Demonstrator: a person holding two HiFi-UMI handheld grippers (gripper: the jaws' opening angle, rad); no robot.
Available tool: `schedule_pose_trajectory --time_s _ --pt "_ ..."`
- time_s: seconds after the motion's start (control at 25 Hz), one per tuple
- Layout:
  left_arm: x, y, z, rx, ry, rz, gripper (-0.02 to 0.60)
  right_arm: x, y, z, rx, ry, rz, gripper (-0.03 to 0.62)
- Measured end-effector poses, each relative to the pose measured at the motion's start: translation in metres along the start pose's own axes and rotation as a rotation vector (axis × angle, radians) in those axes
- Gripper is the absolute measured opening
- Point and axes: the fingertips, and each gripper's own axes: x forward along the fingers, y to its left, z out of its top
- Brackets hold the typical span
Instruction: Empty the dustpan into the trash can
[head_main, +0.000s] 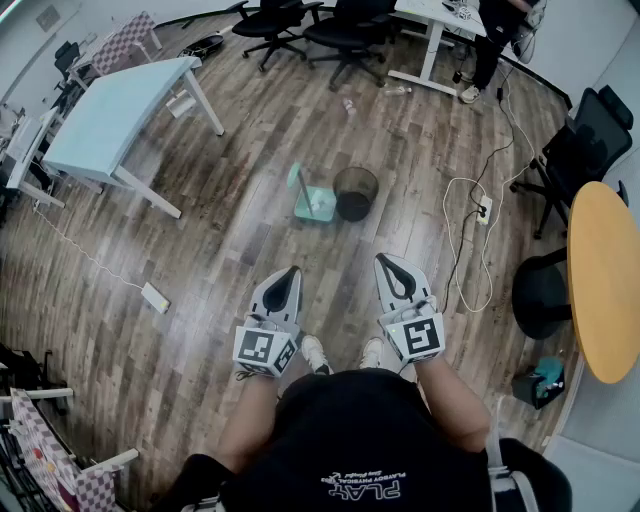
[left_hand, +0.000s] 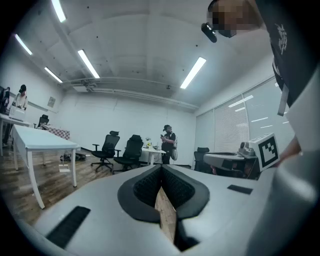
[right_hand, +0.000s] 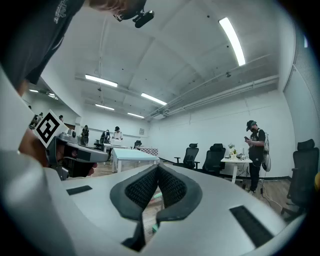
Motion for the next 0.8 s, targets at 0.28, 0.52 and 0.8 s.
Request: schedule_pose_trajectory --time_s 0.28,0.52,0.8 --pt "0.011 0.014 -0.004 0.012 0.000 0.015 0.021 0.017 0.001 -0.006 -0.039 0.009 0.003 0.025" --pt "0.014 0.023 -0.004 0.012 0.010 0.030 0.021 0.021 0.005 -0.010 -0.020 0.010 0.014 0.025" --pt "0.005 0.062 -0.001 0.026 0.007 0.041 0.023 0.039 0.025 -0.011 -0.009 -0.012 0.008 0.025"
